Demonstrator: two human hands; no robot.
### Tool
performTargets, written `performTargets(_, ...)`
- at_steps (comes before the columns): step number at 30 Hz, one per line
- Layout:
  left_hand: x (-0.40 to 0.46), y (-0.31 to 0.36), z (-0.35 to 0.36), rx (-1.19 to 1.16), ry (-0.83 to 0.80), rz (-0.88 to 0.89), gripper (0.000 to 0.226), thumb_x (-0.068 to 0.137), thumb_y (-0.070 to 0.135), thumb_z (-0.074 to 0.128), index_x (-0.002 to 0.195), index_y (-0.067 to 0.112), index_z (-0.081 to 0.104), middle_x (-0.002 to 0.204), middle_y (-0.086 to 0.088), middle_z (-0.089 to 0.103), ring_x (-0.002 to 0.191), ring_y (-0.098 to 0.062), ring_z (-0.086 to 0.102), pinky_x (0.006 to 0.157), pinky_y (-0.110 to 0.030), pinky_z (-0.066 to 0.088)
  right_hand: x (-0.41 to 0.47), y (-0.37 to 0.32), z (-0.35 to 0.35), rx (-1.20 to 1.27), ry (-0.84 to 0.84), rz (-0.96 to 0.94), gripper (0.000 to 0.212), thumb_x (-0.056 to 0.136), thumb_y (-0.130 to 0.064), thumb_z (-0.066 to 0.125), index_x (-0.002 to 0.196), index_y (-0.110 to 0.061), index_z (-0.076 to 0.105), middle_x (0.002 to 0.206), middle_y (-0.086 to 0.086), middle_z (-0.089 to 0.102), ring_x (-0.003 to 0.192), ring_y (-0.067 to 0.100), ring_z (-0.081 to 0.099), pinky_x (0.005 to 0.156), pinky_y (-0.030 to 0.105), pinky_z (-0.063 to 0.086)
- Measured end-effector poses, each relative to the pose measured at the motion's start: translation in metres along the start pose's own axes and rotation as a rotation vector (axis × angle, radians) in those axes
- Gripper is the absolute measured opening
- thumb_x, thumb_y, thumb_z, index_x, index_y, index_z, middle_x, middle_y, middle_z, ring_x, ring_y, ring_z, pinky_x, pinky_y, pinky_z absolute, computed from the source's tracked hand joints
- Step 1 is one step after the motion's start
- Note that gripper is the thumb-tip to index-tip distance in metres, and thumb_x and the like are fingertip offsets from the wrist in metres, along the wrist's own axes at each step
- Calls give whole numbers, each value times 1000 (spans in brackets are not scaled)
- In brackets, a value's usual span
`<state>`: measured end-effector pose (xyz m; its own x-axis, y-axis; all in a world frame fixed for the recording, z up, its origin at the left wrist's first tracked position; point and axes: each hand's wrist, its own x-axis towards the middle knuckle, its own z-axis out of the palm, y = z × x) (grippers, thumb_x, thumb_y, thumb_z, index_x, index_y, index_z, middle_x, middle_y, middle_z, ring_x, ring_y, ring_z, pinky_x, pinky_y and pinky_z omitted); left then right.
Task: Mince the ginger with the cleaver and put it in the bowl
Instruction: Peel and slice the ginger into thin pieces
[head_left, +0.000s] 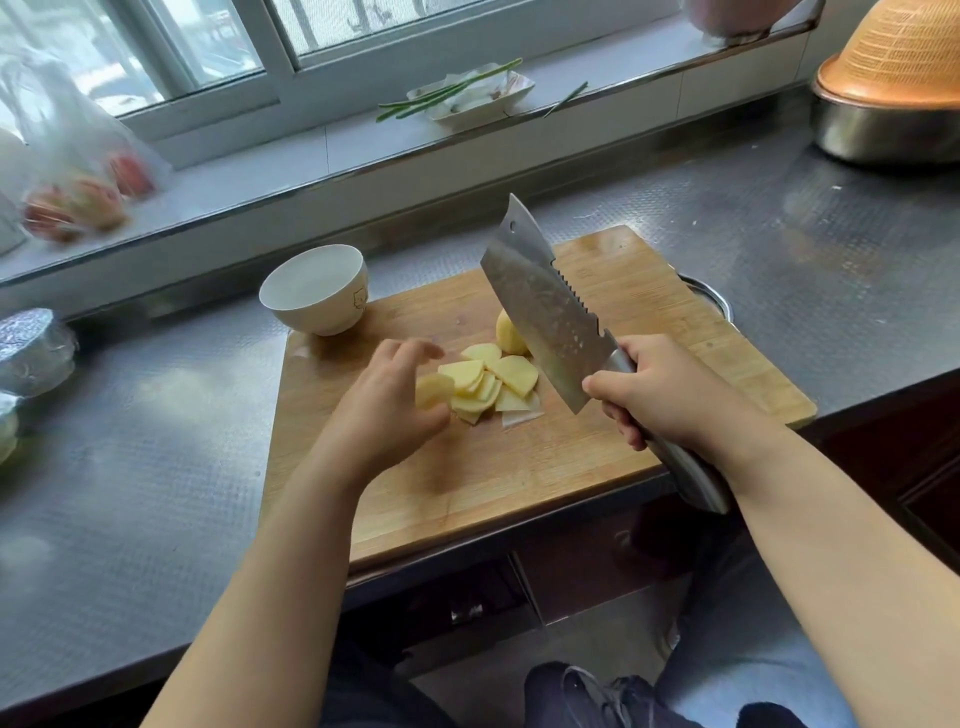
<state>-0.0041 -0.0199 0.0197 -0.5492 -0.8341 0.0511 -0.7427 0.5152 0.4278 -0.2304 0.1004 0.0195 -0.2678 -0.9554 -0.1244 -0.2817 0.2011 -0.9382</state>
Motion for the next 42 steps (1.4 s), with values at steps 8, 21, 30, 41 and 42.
performTargets(8, 48, 2, -20, -127, -171, -62, 53, 81, 21, 72, 129, 23, 50, 116, 8, 59, 108, -11, 57, 92, -29, 50, 0, 3, -4, 21, 32, 24, 15, 89, -3, 56, 77, -8, 48, 51, 6, 48, 37, 17, 44, 42, 28, 40)
performTargets(21, 65, 19, -6, 94, -406, -191, 68, 74, 53, 76, 129, 23, 48, 117, 6, 52, 107, -16, 53, 93, -34, 48, 1, 3, -3, -7, 32, 32, 11, 89, -6, 56, 80, -7, 51, 53, 6, 50, 40, 17, 47, 44, 30, 42)
performTargets(30, 50, 5, -1, -18, -378, -160, 74, 68, 49, 82, 129, 31, 45, 130, 4, 42, 111, -17, 48, 96, -35, 46, 0, 4, -2, -15, 39, 23, 10, 88, -5, 57, 80, -7, 52, 53, 6, 51, 40, 16, 48, 44, 30, 43)
performTargets(41, 18, -4, -8, -316, -341, -123, 31, 82, 33, 73, 110, 32, 59, 104, 10, 58, 93, -8, 56, 77, -23, 46, 2, 5, 0, -58, 68, 14, 16, 87, -7, 59, 74, -8, 50, 54, 9, 52, 39, 19, 50, 45, 32, 44)
performTargets(42, 15, -4, -8, -322, -321, -110, 26, 85, 30, 71, 108, 33, 59, 103, 11, 57, 92, -7, 55, 75, -22, 45, 1, 5, 1, -62, 69, 11, 16, 87, -7, 59, 74, -9, 50, 53, 8, 52, 39, 19, 50, 45, 32, 44)
